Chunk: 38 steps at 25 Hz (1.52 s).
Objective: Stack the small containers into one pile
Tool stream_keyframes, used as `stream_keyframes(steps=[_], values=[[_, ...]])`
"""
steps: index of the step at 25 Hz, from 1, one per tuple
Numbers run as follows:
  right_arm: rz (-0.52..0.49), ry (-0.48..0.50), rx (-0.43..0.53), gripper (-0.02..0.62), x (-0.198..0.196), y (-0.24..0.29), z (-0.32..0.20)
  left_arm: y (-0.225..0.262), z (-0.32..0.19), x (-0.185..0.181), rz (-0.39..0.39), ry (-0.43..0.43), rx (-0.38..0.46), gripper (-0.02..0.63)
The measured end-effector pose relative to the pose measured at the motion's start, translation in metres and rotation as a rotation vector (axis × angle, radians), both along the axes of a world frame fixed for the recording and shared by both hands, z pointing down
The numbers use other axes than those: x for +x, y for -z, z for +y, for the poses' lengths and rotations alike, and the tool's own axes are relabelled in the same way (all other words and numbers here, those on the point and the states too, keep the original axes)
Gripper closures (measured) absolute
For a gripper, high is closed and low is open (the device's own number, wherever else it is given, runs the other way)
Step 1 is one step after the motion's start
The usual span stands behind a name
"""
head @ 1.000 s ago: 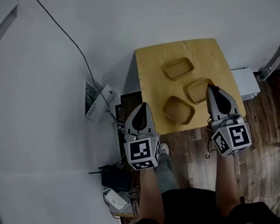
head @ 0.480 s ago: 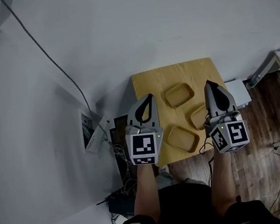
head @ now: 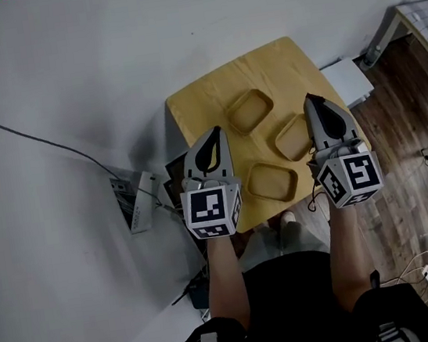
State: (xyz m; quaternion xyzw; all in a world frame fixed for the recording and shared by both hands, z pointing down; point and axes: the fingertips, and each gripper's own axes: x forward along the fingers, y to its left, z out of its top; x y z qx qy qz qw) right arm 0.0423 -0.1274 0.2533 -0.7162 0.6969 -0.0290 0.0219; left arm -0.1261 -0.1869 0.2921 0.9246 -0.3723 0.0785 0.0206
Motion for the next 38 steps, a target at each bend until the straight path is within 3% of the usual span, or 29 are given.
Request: stream_keyframes(steps=[4,14,28,30,32,33,35,38], values=[[-0.022,-0.022,-0.056,0.589,0.014,-0.028,0.007,-0.037,0.001,0.013,-0.049,-0.012,-0.083,0.606],[-0.102,-0.066,-0.238,0.589,0.008,-0.12,0.025,-0.106,0.016,0.023,-0.074,-0.104,-0.226,0.606],[-0.2,-0.15,-0.434,0.588,0.008,-0.219,0.057,-0.203,0.044,0.036,-0.257,-0.209,-0.366,0.603],[-0.216,-0.16,-0.468,0.588,0.005,-0.236,0.063,-0.219,0.048,0.033,-0.279,-0.214,-0.394,0.553],[-0.236,-0.161,-0.502,0.588,0.0,-0.252,0.069,-0.233,0.052,0.03,-0.299,-0.217,-0.418,0.546],[-0.249,-0.152,-0.521,0.582,-0.004,-0.26,0.072,-0.239,0.054,0.028,-0.309,-0.218,-0.428,0.546],[-0.28,-0.129,-0.562,0.508,-0.011,-0.275,0.077,-0.25,0.058,0.026,-0.326,-0.223,-0.446,0.546],[-0.292,-0.136,-0.626,0.502,-0.016,-0.295,0.086,-0.264,0.061,0.024,-0.357,-0.229,-0.466,0.546]])
